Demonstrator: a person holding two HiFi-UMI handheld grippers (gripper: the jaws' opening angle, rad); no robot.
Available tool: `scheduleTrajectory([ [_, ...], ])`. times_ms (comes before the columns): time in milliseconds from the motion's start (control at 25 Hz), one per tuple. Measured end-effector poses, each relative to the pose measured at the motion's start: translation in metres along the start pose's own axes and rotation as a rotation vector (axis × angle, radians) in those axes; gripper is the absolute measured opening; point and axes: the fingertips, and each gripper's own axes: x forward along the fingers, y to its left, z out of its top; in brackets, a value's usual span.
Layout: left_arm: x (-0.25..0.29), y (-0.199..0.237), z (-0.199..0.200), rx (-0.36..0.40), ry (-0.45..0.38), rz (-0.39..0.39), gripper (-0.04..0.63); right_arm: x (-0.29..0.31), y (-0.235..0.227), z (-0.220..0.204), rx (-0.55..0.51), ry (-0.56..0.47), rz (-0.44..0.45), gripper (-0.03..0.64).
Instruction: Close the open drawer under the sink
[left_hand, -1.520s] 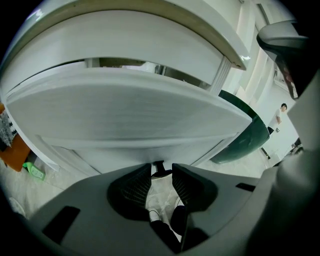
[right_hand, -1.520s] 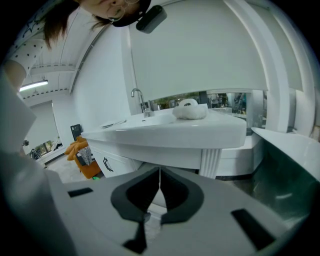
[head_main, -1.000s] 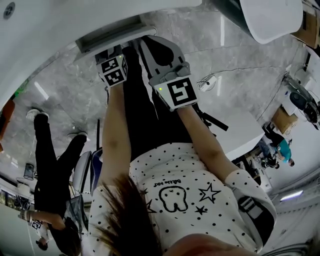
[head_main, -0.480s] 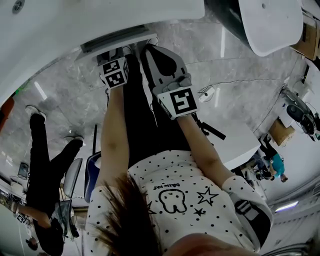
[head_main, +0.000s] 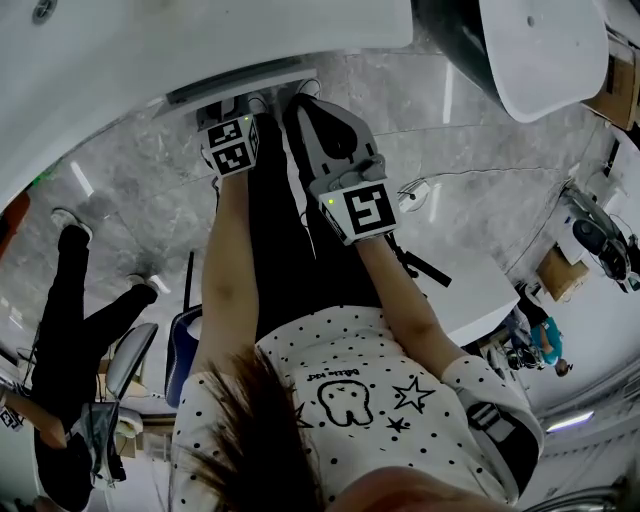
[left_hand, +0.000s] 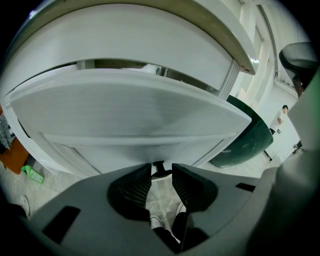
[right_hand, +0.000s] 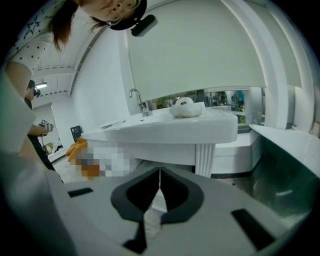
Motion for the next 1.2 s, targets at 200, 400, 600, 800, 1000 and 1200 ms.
scheduleTrajectory([
  [200,0.002,0.001,0.002,-0.001,-0.001,0.003,0.132,0.000,-0.001,-0.001,0.000,0.001,-0.002,0.015],
  [400,0.003,0.002,0.003,-0.001,-0.003,0.002,0.132,-0.001,-0.002,0.000,0.002,-0.001,-0.004,0.015],
  [600,0.005,0.003,0.008,0.001,-0.006,0.000,0.132,0.000,-0.002,0.000,0.002,0.000,-0.007,0.015],
  [800,0.005,0.004,0.009,-0.001,-0.008,0.000,0.132,0.001,-0.001,0.000,0.003,0.001,-0.006,0.015],
  [1000,0.008,0.005,0.015,0.001,-0.012,-0.001,0.132,0.002,-0.002,0.000,0.004,0.003,-0.009,0.015],
  [1200,0.010,0.006,0.019,0.001,-0.014,0.002,0.132,0.002,-0.005,0.001,0.006,0.005,-0.014,0.015],
])
